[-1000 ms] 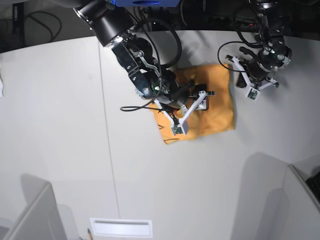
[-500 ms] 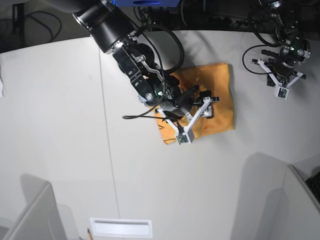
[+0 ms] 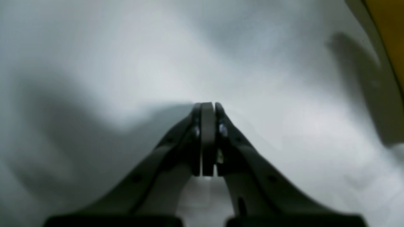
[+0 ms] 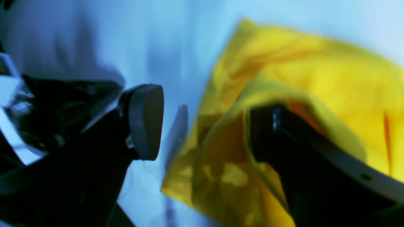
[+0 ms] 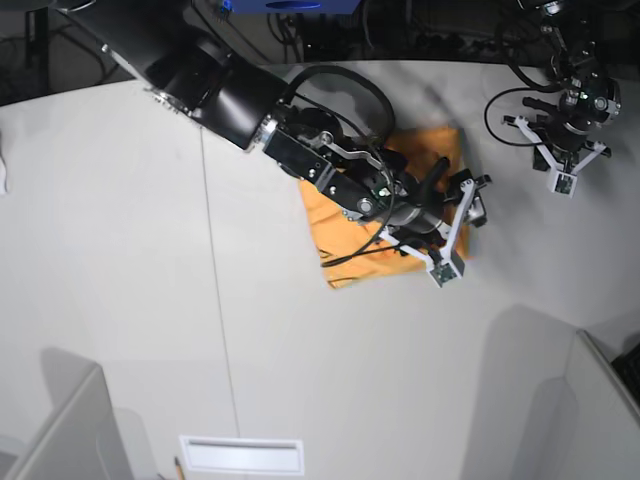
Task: Fold the T-shirt properly
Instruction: 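Press the folded end down with the right gripper and release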
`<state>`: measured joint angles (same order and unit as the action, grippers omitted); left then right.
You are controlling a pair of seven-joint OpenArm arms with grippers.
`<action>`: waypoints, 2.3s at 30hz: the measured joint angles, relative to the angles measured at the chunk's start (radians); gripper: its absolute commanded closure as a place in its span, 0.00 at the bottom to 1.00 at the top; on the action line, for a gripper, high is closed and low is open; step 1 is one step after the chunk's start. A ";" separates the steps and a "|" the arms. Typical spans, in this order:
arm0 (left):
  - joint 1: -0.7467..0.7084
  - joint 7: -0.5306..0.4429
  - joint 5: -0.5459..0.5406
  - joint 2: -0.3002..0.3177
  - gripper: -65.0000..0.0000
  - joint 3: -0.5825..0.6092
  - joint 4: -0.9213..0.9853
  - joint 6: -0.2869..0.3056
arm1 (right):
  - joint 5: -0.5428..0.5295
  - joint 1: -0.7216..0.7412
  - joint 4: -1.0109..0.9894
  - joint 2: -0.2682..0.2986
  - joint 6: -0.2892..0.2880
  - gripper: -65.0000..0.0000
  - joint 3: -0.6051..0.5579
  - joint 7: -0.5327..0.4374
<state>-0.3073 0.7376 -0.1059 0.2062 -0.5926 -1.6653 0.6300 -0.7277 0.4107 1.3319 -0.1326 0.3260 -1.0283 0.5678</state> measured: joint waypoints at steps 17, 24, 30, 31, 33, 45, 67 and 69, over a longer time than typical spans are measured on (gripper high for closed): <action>0.024 0.004 0.003 0.000 1.00 -0.286 0.037 0.061 | -0.132 0.051 0.311 0.175 0.166 1.00 0.084 0.234; 0.029 0.003 -0.003 -0.002 1.00 -0.290 0.047 0.063 | 0.040 -0.108 0.580 0.285 0.321 1.00 0.088 0.320; 0.027 0.003 0.000 -0.002 1.00 -0.291 0.047 0.063 | 0.241 -0.241 0.650 0.245 0.346 0.73 0.089 0.474; 0.027 0.003 0.000 -0.001 1.00 -0.290 0.047 0.063 | 0.250 -0.254 0.650 0.246 0.348 0.60 0.085 0.477; 0.027 0.003 0.000 -0.002 1.00 -0.290 0.047 0.063 | 0.340 -0.259 0.650 0.253 0.349 0.41 0.028 0.477; 0.025 0.004 0.000 -0.003 1.00 -0.290 0.049 0.063 | 0.676 -0.256 0.478 0.166 0.369 0.33 -0.189 0.441; 0.024 0.000 0.000 -0.003 1.00 -0.290 0.089 0.063 | 0.676 -0.226 0.404 0.159 0.372 1.00 -0.143 0.314; 0.025 -0.001 0.000 -0.003 1.00 -0.290 0.089 0.063 | 0.677 -0.228 0.404 0.130 0.370 1.00 -0.156 0.314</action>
<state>-0.2825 0.7368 -0.1059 0.2028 -0.8829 -1.5764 0.6930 -0.0509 0.1825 1.7359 -0.0025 0.6960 -1.1839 0.8814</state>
